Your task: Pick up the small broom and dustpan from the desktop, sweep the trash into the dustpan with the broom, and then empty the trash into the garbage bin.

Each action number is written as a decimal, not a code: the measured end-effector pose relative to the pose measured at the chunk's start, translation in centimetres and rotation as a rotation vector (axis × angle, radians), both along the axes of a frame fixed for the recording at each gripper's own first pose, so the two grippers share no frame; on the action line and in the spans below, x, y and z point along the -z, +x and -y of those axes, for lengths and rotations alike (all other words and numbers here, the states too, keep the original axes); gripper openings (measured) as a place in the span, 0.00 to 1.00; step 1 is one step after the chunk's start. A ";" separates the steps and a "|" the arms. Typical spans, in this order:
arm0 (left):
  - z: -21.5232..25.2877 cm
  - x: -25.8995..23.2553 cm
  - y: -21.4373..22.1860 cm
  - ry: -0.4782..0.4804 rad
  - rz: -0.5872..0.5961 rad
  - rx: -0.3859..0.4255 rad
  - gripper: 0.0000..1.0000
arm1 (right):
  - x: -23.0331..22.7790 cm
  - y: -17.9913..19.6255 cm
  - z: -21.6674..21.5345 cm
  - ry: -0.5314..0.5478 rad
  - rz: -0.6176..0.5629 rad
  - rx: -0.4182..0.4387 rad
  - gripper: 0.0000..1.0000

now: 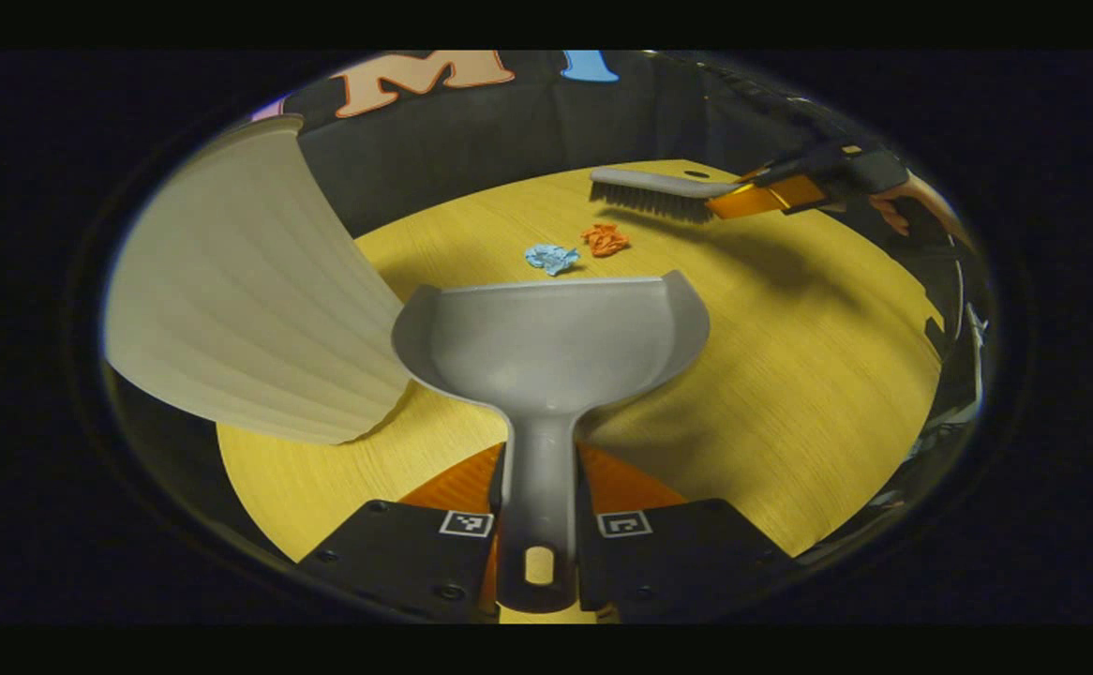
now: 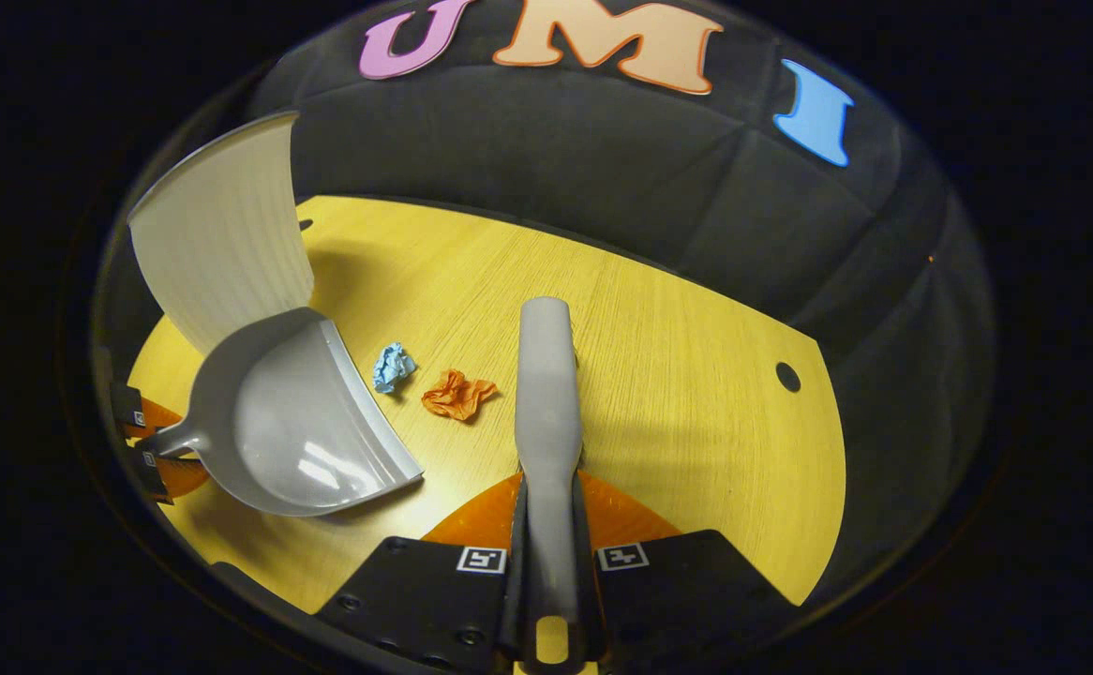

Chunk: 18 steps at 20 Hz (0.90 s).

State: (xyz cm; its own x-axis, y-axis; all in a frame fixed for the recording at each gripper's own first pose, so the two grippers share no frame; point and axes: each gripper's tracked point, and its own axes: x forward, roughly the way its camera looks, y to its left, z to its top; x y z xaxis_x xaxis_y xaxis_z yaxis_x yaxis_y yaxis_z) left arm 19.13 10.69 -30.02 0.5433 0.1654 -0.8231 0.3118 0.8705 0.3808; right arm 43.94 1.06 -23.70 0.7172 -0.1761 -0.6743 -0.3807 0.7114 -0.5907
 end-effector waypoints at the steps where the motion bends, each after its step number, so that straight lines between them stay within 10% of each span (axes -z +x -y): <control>1: -0.3 0.2 0.0 -0.003 -0.009 -0.001 0.26 | 0.4 0.6 -0.2 -0.015 -0.013 -0.018 0.20; 18: -0.1 0.4 0.4 0.027 -0.036 0.044 0.26 | 3.4 -3.4 -6.7 -0.224 -0.333 -0.488 0.18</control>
